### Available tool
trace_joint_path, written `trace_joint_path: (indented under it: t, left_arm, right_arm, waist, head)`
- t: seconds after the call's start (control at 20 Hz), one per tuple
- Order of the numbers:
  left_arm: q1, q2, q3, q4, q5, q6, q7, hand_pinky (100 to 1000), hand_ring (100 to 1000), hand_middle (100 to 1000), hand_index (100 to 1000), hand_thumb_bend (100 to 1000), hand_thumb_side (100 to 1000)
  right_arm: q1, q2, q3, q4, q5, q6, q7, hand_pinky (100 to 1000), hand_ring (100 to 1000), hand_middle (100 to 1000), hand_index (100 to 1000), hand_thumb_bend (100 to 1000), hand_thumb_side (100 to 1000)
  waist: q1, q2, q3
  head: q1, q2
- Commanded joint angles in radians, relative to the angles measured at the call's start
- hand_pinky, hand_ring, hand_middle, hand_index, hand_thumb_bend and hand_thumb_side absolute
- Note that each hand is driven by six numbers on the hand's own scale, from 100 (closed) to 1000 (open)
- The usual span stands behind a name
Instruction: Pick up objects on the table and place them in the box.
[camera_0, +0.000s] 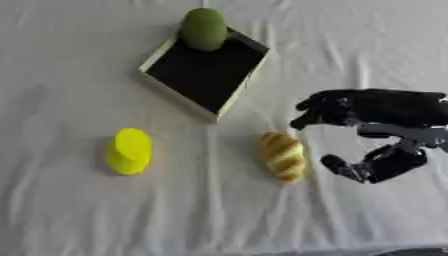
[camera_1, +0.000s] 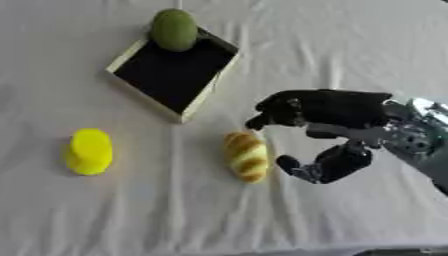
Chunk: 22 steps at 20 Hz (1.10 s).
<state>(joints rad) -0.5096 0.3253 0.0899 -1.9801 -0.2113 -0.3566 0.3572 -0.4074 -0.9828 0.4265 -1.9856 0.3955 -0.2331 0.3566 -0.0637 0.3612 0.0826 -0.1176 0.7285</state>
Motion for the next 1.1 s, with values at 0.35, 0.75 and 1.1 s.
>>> trace_joint_path:
  t: [0.35,0.75,1.1]
  left_arm:
    - [-0.014,0.011,-0.004,-0.02,0.014,0.0,-0.009,747,754,724,901,100,360]
    - [-0.017,0.009,-0.008,-0.02,0.02,-0.002,-0.017,747,754,722,901,100,360]
    - [-0.02,0.007,-0.011,-0.02,0.026,-0.005,-0.023,747,754,717,901,100,361]
  right_arm:
    - [-0.021,0.026,0.004,-0.014,0.064,0.053,0.043,1000,991,825,967,100,228]
    - [-0.029,0.049,0.015,-0.014,0.126,0.079,0.073,1000,991,838,969,100,249]
    - [-0.024,0.063,0.027,-0.014,0.192,0.086,0.105,1000,990,846,966,100,342]
  waist:
    - [0.008,-0.008,0.003]
    - [0.008,-0.006,0.006]
    - [0.01,0.0,0.01]
  head:
    - [-0.007,-0.004]
    - [-0.008,-0.007]
    - [-0.01,-0.013]
